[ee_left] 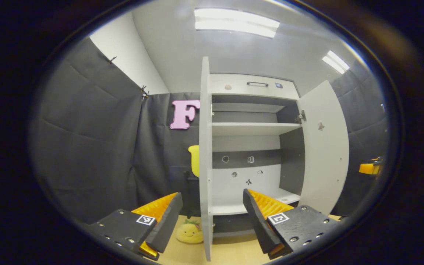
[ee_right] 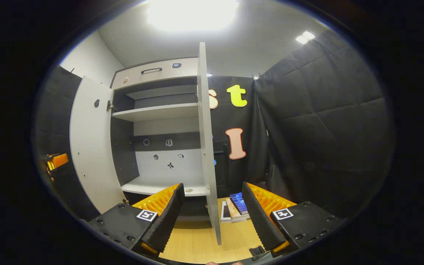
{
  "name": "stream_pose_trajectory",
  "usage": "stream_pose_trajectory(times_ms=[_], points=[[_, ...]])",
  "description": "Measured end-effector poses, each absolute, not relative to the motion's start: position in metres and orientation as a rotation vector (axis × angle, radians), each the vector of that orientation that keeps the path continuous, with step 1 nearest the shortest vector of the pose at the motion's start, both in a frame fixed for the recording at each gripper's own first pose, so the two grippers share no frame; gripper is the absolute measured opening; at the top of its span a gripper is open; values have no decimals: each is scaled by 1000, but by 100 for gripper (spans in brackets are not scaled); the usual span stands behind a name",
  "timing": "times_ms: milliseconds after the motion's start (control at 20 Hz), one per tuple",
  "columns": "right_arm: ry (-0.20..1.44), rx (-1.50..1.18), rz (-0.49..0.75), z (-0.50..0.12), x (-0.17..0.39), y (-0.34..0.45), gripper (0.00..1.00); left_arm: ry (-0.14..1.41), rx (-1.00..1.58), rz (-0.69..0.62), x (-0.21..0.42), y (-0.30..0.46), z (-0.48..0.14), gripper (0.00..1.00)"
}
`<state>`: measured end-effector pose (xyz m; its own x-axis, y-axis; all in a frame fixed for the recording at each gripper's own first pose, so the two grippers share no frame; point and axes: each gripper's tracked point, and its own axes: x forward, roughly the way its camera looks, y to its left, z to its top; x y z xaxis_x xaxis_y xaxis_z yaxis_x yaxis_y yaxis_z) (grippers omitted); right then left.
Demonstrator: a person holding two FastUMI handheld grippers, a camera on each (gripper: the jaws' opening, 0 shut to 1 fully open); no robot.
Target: Open the right door of the double-door shoe cabinet with the right hand, and open the left door with the left hand.
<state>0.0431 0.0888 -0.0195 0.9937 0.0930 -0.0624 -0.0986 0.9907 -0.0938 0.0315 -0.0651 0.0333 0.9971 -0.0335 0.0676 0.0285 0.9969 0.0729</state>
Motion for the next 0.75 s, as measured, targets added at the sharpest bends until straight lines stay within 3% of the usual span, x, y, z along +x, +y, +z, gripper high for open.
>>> stream_pose_trajectory(times_ms=[300,750], points=[[117,-73,100,-58,39,95,98,2,80,-18,23,-72,-15,94],[124,-58,102,-68,52,93,98,-13,94,13,32,-78,-11,94]])
